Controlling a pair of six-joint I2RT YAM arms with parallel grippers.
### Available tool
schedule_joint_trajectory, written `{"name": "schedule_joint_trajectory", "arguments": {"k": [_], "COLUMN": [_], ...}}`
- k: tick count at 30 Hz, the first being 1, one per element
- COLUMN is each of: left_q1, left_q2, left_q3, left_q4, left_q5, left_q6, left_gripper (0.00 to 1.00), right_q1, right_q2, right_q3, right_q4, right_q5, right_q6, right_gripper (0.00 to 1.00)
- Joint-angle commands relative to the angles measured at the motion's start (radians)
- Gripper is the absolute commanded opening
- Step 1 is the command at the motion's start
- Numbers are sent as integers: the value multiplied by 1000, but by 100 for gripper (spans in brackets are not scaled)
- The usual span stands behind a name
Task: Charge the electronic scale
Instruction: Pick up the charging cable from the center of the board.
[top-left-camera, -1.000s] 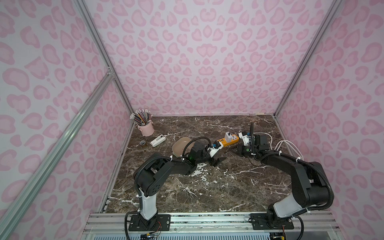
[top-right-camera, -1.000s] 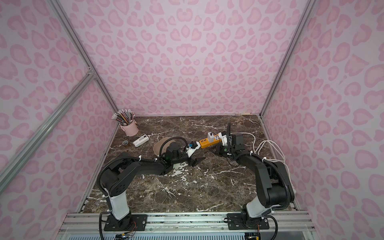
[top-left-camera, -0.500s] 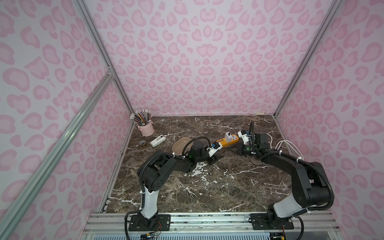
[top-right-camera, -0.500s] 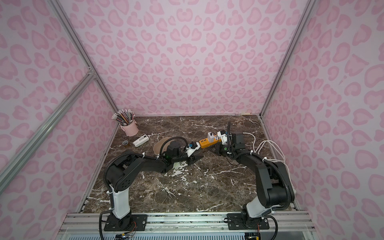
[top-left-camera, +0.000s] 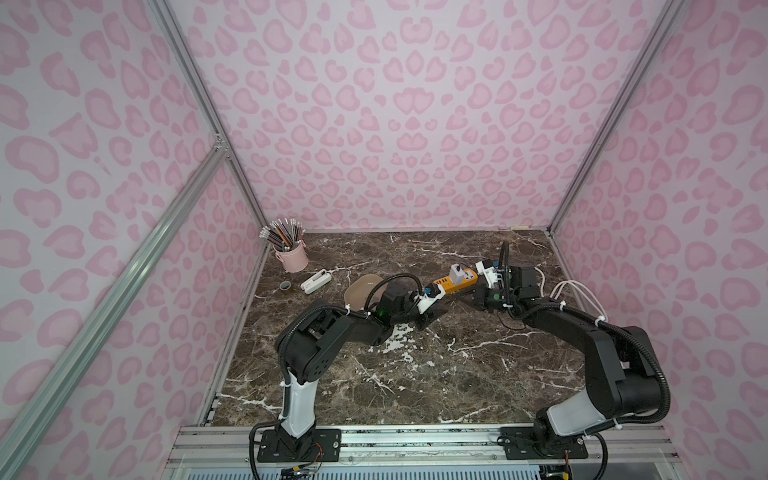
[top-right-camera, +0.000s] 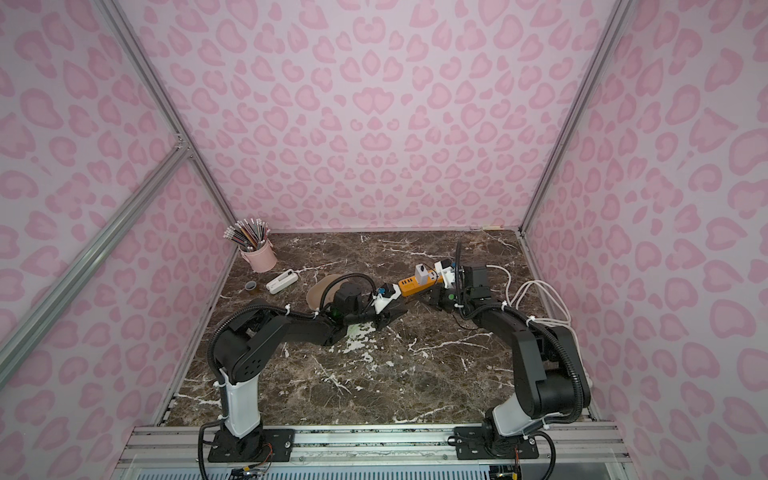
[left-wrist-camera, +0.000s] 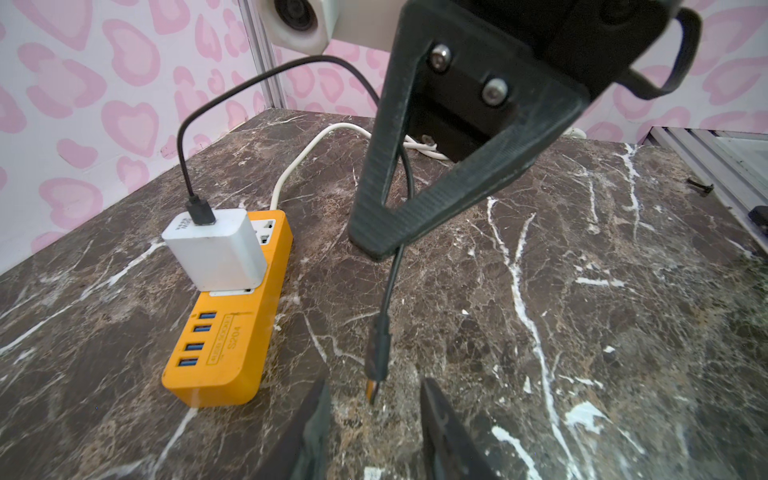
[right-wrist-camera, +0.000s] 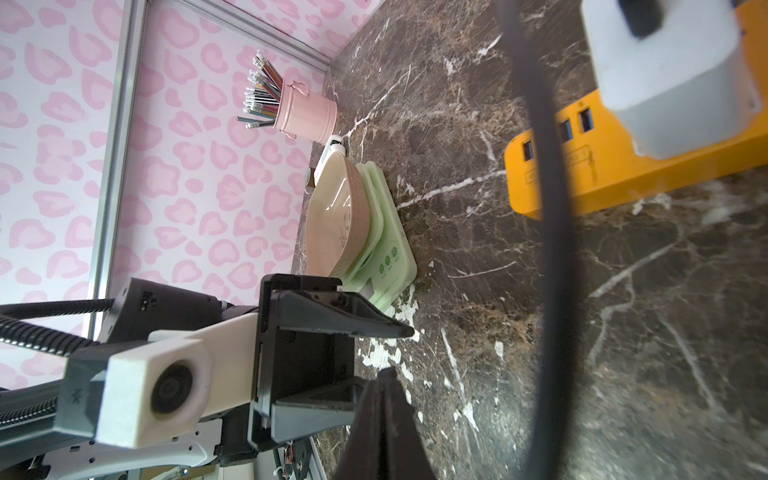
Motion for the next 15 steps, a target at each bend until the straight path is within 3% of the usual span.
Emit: {"name": "schedule_joint_trajectory", "arguments": {"k": [1, 15], "left_q1": [1, 1], "left_q2": [0, 3], "left_q3": [5, 9], "left_q4": [49, 40], "left_q5": [16, 27], "left_q6": [-1, 2], "left_gripper": [39, 23], "right_q1": [5, 11], "right_q2": [4, 18], "right_q3": [-3, -6], "right_q4": [39, 49], "right_q5": [-14, -18], "right_q6": [7, 12], "right_gripper": [2, 2]}}
